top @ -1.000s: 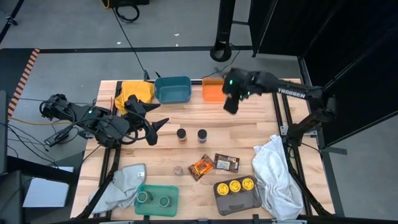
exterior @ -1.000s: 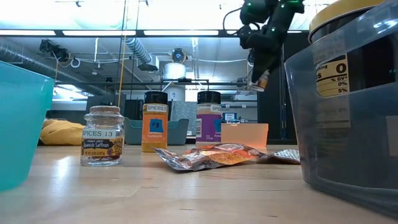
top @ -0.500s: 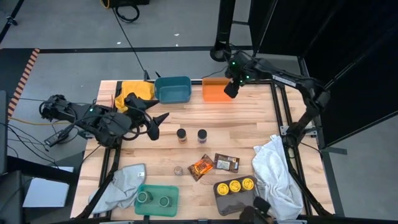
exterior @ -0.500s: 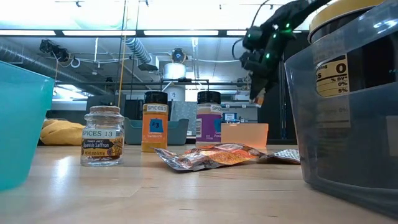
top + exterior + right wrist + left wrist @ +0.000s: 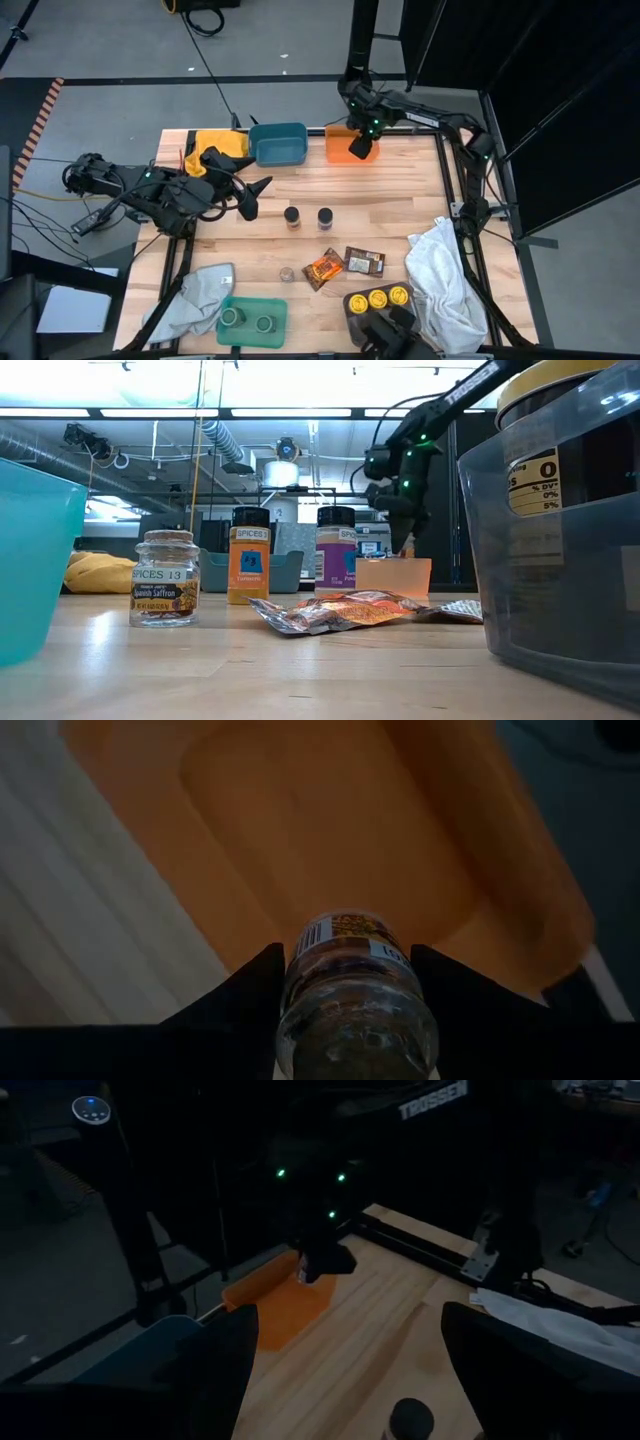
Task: Sort spices by type
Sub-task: Put the top brown seasoning bottle into the orange bin
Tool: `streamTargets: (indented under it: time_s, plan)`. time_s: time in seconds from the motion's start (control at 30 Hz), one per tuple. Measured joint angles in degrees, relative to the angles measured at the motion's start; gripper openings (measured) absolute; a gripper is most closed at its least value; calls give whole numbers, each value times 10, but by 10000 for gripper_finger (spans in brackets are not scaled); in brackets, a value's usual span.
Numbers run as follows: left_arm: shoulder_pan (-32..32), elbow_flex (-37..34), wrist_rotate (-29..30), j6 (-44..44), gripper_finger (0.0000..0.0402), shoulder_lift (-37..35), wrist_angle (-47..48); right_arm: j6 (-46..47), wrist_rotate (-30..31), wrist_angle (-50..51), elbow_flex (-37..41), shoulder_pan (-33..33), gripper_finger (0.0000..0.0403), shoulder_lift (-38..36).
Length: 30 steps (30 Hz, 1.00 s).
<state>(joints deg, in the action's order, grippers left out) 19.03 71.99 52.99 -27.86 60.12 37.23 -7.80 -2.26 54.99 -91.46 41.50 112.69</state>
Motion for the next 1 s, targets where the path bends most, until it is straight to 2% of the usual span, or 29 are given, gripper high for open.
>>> streamTargets:
  time_s: [0.2, 0.7, 1.0]
  plan:
    - [0, 0, -1, 0, 321, 0, 0, 1, 0, 12, -19, 3, 202, 35]
    - [0, 0, -1, 0, 321, 0, 14, 12, -4, 26, -19, 18, 207, 54]
    - [0, 0, -1, 1, 321, 0, 15, 6, -5, 25, -19, 18, 224, 54]
